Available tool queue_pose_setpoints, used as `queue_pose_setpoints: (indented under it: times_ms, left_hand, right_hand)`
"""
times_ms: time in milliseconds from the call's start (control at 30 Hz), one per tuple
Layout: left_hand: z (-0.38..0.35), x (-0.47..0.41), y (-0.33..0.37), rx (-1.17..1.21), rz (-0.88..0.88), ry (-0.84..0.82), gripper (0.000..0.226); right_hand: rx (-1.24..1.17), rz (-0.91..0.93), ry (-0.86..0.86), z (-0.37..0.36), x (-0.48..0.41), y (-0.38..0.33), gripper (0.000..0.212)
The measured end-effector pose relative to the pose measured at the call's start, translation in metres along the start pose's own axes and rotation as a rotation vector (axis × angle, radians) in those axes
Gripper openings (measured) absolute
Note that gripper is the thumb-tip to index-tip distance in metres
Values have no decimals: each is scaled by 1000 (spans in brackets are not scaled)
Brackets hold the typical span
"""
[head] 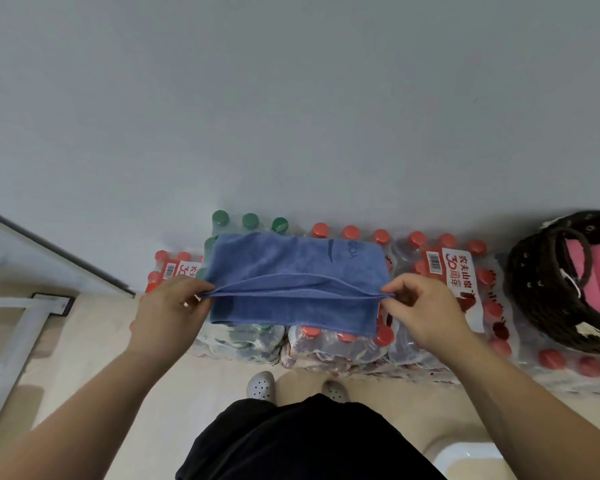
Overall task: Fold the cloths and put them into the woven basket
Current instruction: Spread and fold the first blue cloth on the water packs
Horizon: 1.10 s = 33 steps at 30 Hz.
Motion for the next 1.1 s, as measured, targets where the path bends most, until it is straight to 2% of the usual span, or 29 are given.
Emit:
queue_pose_setpoints:
  times_ms: [167,333,400,467,567,667,767,900,1000,1100]
  left_hand:
    - [-11,17,-5,-36,-55,7,22]
    - [-31,25,-9,-92,-65,-108,23]
    - [-29,22,-9,-76,-78,-112,16]
    - [-27,17,-6,-66,-94,-133,27]
    - [-25,4,10,-102,-170,-123,38]
    - [-43,-4,41,-135,-334,-213,37]
    - [-65,-2,64,-169,-501,-273,25]
    - [-69,4,69,-188,-644,-214,21]
    - [-72,12,62,-206,-685,-229,21]
    - [-63,7,57,-135,-642,-195,33]
  right_hand:
    - [91,123,2,-10,18,7,25]
    - [403,199,-70,-26,18,18,20]
    - [509,237,-44,-28,18,18,15]
    - [574,291,3,-30,18,10,17]
    - [602,399,43,-38,16,-18,26]
    - [651,523,-72,-75,10,-45,34]
    - [670,628,-179,-107,4,-57,22]
    - [691,742,-236,-120,9,-54,4]
    - [686,721,-259,-116,13,-44,5]
    - [644,653,-232,-109,7,-46,14]
Point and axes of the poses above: each hand's wrist, its own x-axis away from the middle knuckle, its own z-axis out of the back of the hand, y = z × x, the point moved 9 cm from there along -x, towards the middle knuckle, and after that the axes turned 5 degrees about -x, right-handed, at the moved point
